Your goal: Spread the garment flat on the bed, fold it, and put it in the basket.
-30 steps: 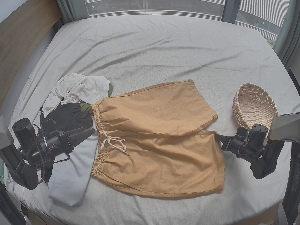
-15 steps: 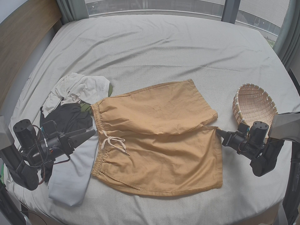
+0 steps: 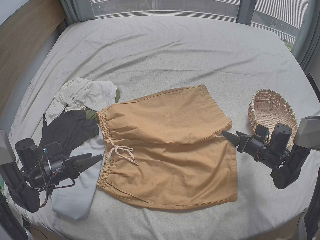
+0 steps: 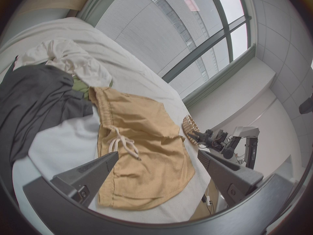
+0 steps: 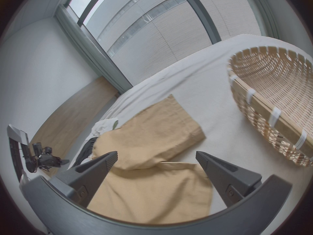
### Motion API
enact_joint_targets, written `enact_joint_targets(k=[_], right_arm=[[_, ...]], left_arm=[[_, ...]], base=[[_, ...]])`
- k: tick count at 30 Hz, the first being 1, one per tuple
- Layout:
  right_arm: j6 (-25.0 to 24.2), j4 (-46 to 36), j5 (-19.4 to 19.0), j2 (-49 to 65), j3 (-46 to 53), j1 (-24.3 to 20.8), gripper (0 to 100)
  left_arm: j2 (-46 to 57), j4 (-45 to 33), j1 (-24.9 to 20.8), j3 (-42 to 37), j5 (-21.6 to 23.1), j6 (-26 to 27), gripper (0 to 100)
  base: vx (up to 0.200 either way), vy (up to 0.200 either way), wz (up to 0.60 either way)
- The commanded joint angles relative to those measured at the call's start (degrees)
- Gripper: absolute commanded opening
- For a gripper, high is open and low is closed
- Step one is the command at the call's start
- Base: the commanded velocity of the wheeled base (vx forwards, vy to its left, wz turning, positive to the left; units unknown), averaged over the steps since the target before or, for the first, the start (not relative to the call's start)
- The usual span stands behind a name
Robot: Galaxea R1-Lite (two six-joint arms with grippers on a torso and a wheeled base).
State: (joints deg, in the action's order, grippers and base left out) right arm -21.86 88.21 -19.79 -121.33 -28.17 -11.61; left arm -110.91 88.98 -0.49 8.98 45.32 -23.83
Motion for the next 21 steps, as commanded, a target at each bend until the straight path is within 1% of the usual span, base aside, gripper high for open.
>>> enact_joint_targets(k=[1,3,8,21], right_arm=[[-0.03,-0.06,0.01,4.09,1.37,-2.37,100],[-0.03,-0.06,0.01,4.09,1.54,-2.28,100],[-0.11,-0.06,-0.08,4.09,1.54,-2.02,100],[-0.11,-0.06,-0.08,4.09,1.63,-1.84,100]], left_arm=[[-2.73,0.14,-0.39,-2.13,-0.32,0.28,100],[-4.49,0.14,-0.39,-2.04,-0.85,0.28,100],[-8.71,0.14,-0.48,-1.07,-3.75,0.28,100],[-13.81,0.05,-0.3,-0.37,-4.1,0.28,100]], base=[[0.0,0.0,0.0],[0.0,0.0,0.0],[0.0,0.0,0.0],[0.0,0.0,0.0]])
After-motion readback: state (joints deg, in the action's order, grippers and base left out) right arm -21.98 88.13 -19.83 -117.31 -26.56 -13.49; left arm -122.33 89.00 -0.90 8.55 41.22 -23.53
